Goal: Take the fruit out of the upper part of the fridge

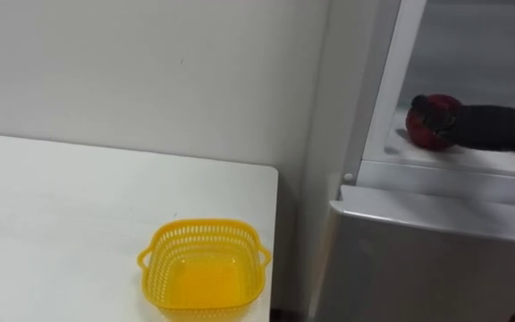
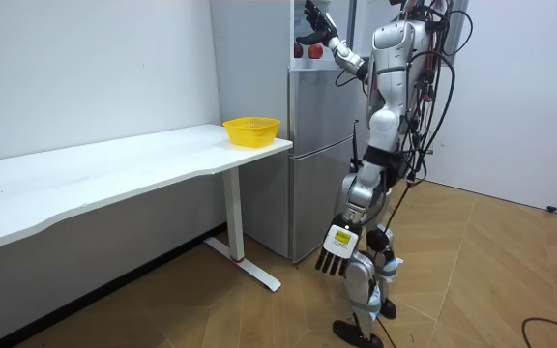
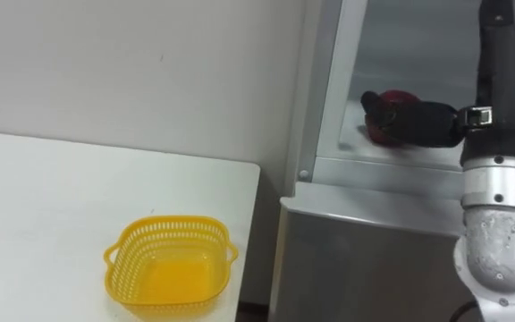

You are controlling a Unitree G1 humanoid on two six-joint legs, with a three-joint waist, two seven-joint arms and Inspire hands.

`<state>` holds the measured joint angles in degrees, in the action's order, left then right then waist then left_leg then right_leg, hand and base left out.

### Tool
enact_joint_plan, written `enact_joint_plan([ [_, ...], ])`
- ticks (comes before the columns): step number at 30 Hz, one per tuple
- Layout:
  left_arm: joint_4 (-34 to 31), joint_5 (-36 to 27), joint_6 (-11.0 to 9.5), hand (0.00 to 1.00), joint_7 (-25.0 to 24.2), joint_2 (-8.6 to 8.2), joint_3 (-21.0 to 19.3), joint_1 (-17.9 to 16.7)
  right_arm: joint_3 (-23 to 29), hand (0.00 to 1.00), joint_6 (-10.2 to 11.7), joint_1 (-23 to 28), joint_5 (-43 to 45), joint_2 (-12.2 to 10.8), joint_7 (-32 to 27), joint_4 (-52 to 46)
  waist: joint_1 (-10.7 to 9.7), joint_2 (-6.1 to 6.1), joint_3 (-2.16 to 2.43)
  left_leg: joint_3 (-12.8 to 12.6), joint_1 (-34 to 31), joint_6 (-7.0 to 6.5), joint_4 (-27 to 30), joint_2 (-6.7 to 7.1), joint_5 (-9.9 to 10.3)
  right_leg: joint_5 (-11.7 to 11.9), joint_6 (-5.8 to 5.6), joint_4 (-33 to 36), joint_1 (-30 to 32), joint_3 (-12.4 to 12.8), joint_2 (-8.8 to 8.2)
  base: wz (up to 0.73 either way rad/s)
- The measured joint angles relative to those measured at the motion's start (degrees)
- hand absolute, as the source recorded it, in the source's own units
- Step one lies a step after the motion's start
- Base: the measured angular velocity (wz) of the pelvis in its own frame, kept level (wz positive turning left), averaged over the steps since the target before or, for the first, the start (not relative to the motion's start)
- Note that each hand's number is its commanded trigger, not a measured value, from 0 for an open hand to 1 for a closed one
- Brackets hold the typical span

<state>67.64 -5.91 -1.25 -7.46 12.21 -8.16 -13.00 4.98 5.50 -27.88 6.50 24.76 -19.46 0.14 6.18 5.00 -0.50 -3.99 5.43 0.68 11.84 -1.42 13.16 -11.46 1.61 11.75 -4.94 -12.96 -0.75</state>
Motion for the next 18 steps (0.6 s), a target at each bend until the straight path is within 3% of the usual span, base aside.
enact_joint_plan([
  [8, -0.3, 4.1, 1.4, 0.0, 0.2, 0.05, -0.1, 0.7, -1.0, 0.0, -1.8, 0.0, 0.0, 0.3, 3.7, 1.7, 0.6, -0.06, 0.19, 0.0, -0.8, 0.0, 0.8, -0.02, 0.0, 0.0, 0.08, 0.1, 0.1, -0.2, -0.03, 0.0],
  [18, -0.3, 5.7, 1.6, 0.0, 0.2, 0.19, -0.2, 0.9, -1.5, 0.0, -1.9, 0.0, 0.3, 0.4, 5.9, 2.1, 0.8, 0.02, 0.23, -0.1, -0.6, 0.0, 0.8, -0.02, 0.0, 0.1, 0.11, 0.0, 0.1, -0.1, 0.0, 0.0],
])
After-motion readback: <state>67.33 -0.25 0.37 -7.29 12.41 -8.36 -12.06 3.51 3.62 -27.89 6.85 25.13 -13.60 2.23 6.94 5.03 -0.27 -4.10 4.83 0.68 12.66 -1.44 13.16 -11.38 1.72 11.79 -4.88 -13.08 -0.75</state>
